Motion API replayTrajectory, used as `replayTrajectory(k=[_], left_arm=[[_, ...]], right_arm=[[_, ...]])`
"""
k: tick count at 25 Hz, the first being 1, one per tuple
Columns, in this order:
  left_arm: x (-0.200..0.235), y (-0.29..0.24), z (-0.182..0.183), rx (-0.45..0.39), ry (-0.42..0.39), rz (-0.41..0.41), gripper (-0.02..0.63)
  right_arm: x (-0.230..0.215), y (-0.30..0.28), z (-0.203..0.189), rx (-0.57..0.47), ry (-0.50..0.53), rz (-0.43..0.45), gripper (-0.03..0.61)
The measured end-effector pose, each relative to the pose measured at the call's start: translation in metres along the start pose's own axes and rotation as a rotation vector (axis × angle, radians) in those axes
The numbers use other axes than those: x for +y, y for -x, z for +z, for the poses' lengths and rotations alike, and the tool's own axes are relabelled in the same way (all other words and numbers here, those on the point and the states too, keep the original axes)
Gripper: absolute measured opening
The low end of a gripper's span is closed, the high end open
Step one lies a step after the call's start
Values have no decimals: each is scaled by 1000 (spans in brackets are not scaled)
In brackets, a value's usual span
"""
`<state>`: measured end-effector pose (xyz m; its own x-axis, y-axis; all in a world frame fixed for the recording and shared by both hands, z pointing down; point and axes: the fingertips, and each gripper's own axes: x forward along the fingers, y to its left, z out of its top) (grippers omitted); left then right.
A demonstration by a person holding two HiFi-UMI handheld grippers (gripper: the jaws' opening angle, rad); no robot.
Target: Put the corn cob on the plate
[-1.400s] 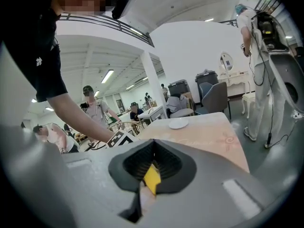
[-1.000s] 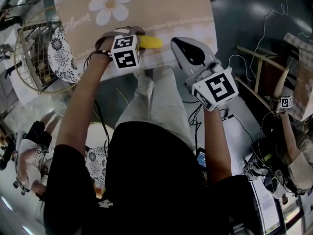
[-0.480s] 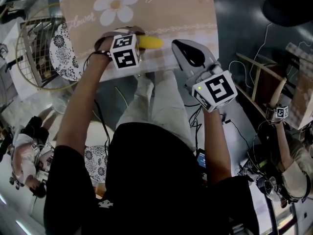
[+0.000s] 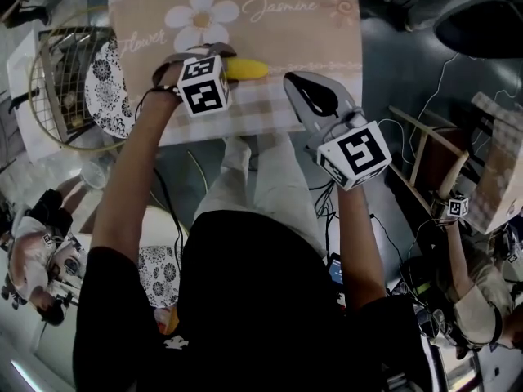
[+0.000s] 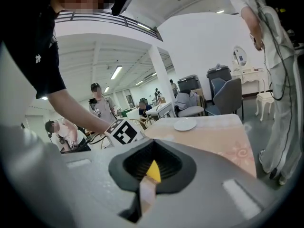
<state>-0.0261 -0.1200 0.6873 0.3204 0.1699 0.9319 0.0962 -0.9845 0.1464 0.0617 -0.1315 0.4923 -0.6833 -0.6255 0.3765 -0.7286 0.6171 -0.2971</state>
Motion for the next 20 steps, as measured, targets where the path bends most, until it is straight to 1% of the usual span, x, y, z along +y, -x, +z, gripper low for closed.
replayTrajectory(k=[5, 10, 15, 20], left_arm=[[18, -1, -3, -18, 68, 14, 270], [37, 9, -2, -24, 99, 31, 270], [60, 25, 11, -82, 161, 49, 270], [86, 34, 13, -91, 183, 83, 270]], right_arm=[[-10, -14, -3, 27, 12, 32, 2], [-18, -25, 8, 32, 26, 53, 2], [-25, -37, 13, 44, 33, 78, 1], [-33, -46, 19, 50, 46, 99, 0]])
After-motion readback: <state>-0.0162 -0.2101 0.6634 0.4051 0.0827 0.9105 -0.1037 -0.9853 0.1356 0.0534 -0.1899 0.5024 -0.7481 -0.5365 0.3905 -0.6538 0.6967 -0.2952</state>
